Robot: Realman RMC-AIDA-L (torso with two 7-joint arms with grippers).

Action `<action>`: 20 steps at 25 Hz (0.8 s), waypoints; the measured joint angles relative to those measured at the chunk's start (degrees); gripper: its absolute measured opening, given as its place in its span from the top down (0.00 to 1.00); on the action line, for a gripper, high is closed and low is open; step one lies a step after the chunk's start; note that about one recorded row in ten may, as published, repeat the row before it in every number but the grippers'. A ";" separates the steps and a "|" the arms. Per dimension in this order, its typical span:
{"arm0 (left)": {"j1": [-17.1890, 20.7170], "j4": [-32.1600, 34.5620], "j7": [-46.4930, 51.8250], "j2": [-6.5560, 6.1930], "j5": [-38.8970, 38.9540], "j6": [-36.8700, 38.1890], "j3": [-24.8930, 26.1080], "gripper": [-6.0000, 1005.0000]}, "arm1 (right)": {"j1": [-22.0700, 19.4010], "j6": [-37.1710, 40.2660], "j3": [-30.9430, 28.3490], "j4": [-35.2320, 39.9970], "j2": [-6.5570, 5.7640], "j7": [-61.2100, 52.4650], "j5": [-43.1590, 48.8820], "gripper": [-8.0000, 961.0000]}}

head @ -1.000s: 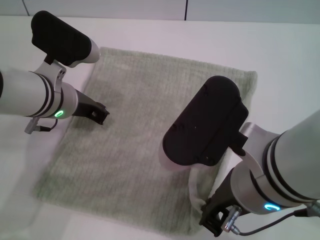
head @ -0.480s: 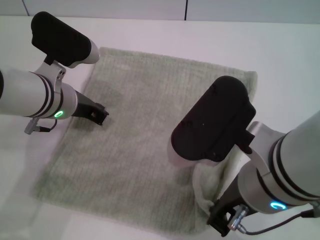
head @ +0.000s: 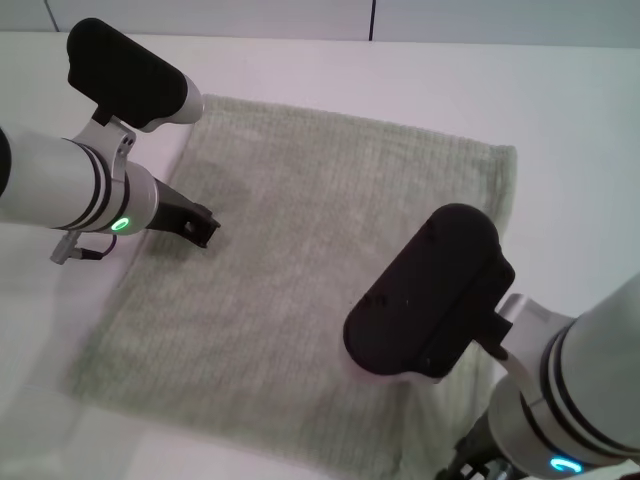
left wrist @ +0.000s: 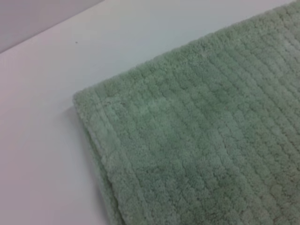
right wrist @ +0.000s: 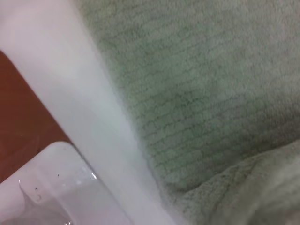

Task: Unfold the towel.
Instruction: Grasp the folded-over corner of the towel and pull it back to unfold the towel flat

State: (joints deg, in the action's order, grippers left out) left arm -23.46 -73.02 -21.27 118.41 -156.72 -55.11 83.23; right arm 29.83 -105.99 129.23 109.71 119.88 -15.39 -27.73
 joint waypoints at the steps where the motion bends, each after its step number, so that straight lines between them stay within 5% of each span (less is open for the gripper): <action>1: -0.01 0.00 0.00 -0.03 0.01 0.00 0.00 0.93 | 0.07 -0.23 0.39 0.10 0.00 -0.43 0.02 0.80; 12: -0.29 -0.04 -0.07 -0.05 0.01 0.13 -0.10 0.91 | 0.96 2.78 -0.07 3.92 0.01 -0.84 4.49 0.62; 20: -0.50 -2.24 -0.05 -0.06 -1.39 2.07 0.99 0.89 | -2.30 20.01 -1.43 -0.07 -0.12 6.98 13.96 0.60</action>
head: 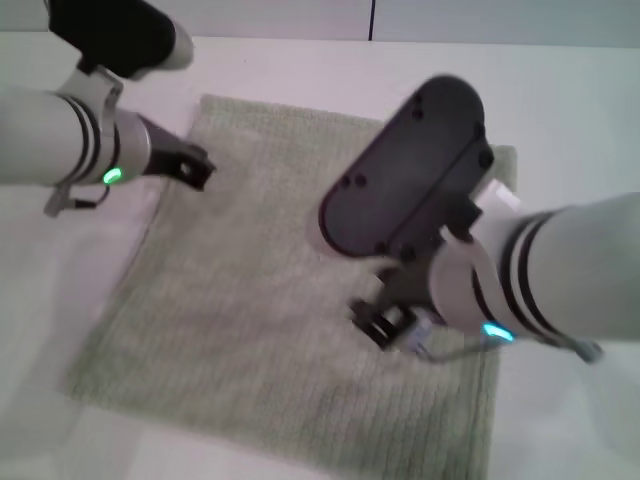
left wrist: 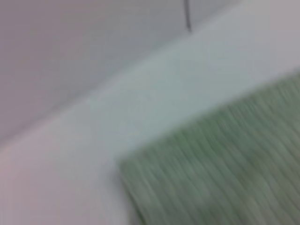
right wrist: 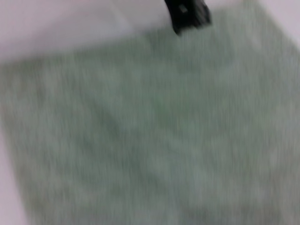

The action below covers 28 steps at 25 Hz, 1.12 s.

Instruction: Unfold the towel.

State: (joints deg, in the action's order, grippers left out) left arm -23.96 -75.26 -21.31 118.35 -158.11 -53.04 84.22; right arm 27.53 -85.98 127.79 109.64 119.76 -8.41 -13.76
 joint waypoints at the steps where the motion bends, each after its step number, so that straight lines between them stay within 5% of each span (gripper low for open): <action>1: 1.76 -5.21 0.04 0.02 -2.09 3.06 1.50 0.88 | -0.28 2.46 -0.43 0.21 0.00 0.70 0.25 0.60; 5: 5.03 -9.68 0.10 0.04 -3.11 9.43 2.01 0.88 | -2.43 13.32 -1.26 0.13 0.00 2.71 3.79 0.59; 6: 9.23 -12.84 0.11 -0.05 -3.34 20.31 2.14 0.87 | -4.82 19.76 -1.09 -0.07 0.00 3.24 7.14 0.59; 10: 13.94 -13.22 0.15 -0.03 -3.05 33.63 2.20 0.86 | -9.20 29.29 -1.31 -0.02 0.01 3.56 11.51 0.58; 12: 19.89 -9.01 2.17 0.01 0.31 56.19 2.88 0.86 | -12.78 37.57 -2.46 -0.59 0.01 3.61 12.72 0.58; 15: 21.17 -6.26 3.71 -0.06 1.85 63.54 3.03 0.85 | -19.19 55.10 -4.59 -5.18 -0.02 3.63 13.19 0.57; 16: 22.06 -0.05 6.69 -0.20 3.11 73.98 3.13 0.85 | -21.33 63.02 -5.35 -7.91 0.00 3.63 13.30 0.57; 22: 22.31 12.58 11.58 -0.19 3.01 89.78 1.54 0.76 | -28.05 115.43 -9.25 -35.42 0.06 2.14 11.73 0.55; 25: 22.04 17.64 13.11 -0.17 2.95 96.11 0.13 0.64 | -24.16 142.78 -9.59 -54.68 -0.17 2.17 2.10 0.55; 26: 20.34 26.95 14.35 -0.03 2.91 104.80 -1.47 0.61 | -20.71 155.69 -9.26 -65.18 -0.33 2.46 -3.93 0.55; 28: 19.55 29.62 14.47 0.02 2.92 106.07 -1.63 0.53 | -18.94 160.76 -9.55 -70.37 -0.34 2.45 -5.97 0.54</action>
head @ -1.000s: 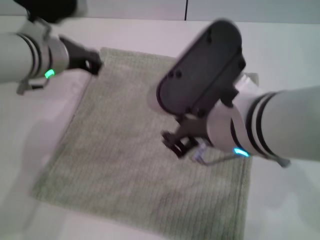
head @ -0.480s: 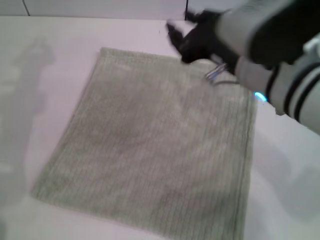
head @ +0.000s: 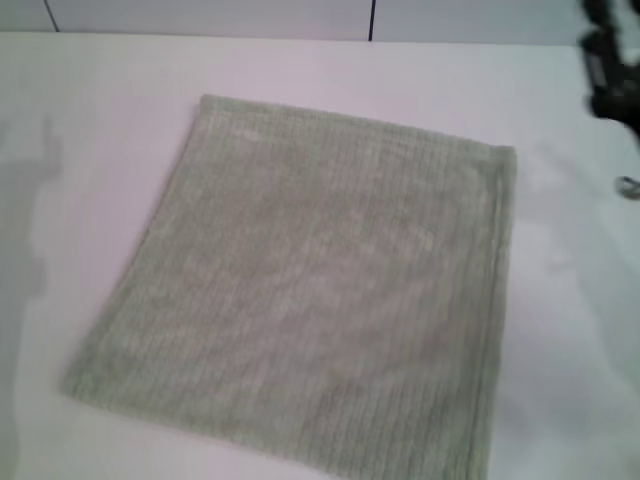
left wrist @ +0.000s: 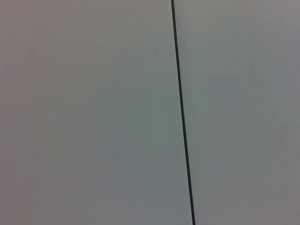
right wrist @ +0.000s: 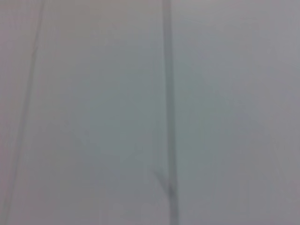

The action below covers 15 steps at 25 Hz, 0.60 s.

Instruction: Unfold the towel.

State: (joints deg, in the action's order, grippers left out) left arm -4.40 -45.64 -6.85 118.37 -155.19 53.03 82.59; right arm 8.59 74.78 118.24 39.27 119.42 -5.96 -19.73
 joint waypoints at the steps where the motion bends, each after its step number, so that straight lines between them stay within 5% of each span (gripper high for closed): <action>1: -1.32 3.59 0.22 0.08 0.06 1.45 -0.20 0.49 | 1.29 3.23 -0.23 -3.80 -0.01 0.00 -1.65 0.54; 3: -4.19 12.02 1.58 0.18 0.32 4.64 -0.58 0.42 | 2.96 8.45 -0.60 -11.30 -0.02 -0.15 -6.93 0.53; 7: -5.96 17.88 4.21 0.19 0.39 7.29 -0.48 0.30 | 1.77 9.67 -1.60 -13.04 0.19 -0.03 -9.68 0.53; 12: -6.11 20.86 5.61 0.24 0.41 12.01 -0.55 0.18 | 1.75 12.79 -1.38 -16.46 0.36 0.07 -10.11 0.28; 15: -6.34 21.88 5.75 0.28 0.42 13.72 -0.61 0.15 | 1.73 13.10 -1.33 -16.73 0.36 0.08 -10.07 0.22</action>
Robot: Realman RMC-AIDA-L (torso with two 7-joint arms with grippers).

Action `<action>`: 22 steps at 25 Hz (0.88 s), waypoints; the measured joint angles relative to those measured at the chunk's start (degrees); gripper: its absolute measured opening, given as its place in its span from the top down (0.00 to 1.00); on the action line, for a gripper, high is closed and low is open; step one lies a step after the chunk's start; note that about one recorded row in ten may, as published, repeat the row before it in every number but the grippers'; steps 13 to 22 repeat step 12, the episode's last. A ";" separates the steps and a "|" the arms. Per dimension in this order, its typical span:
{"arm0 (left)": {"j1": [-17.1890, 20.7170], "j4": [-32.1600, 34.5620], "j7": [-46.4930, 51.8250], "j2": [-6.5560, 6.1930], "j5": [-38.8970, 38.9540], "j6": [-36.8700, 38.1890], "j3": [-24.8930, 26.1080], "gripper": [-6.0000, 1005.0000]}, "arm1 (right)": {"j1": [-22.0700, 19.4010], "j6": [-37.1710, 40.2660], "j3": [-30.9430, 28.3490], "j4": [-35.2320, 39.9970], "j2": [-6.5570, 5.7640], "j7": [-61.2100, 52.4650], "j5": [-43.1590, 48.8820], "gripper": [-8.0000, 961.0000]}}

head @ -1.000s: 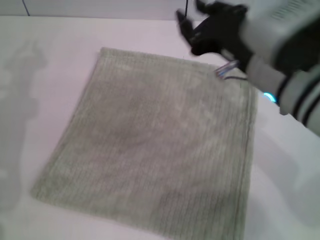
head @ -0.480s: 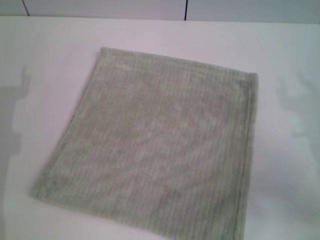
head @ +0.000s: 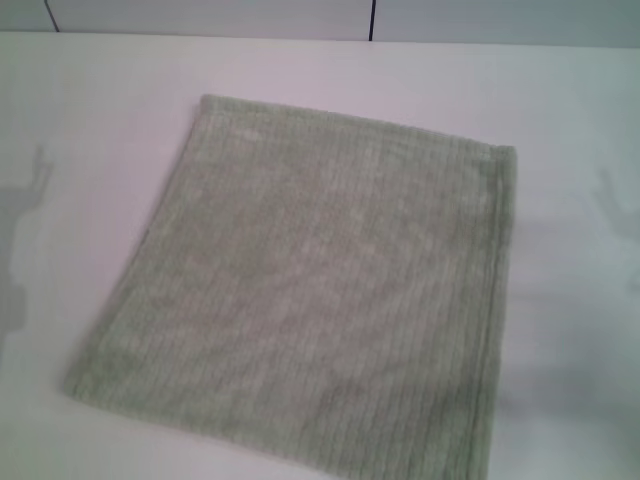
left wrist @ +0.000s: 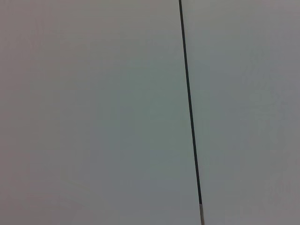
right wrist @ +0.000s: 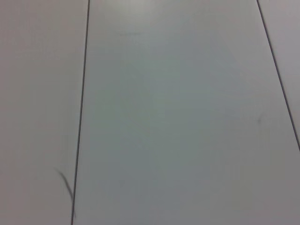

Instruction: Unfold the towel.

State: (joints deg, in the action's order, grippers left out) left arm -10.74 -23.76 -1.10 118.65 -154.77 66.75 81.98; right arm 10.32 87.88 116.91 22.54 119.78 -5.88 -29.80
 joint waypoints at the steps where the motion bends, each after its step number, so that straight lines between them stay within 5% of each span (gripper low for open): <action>1: -0.04 0.06 0.09 0.00 0.00 0.07 -0.01 0.14 | -0.10 0.52 0.00 -0.02 0.02 0.01 0.01 0.20; 5: 0.23 0.09 -0.04 0.00 -0.03 0.15 -0.30 0.14 | -0.33 1.48 -0.01 -0.37 0.06 0.01 -0.19 0.13; 22: 0.45 0.43 0.16 0.01 -0.01 0.29 -0.54 0.14 | -0.23 1.43 -0.02 -1.10 0.06 -0.13 -0.19 0.13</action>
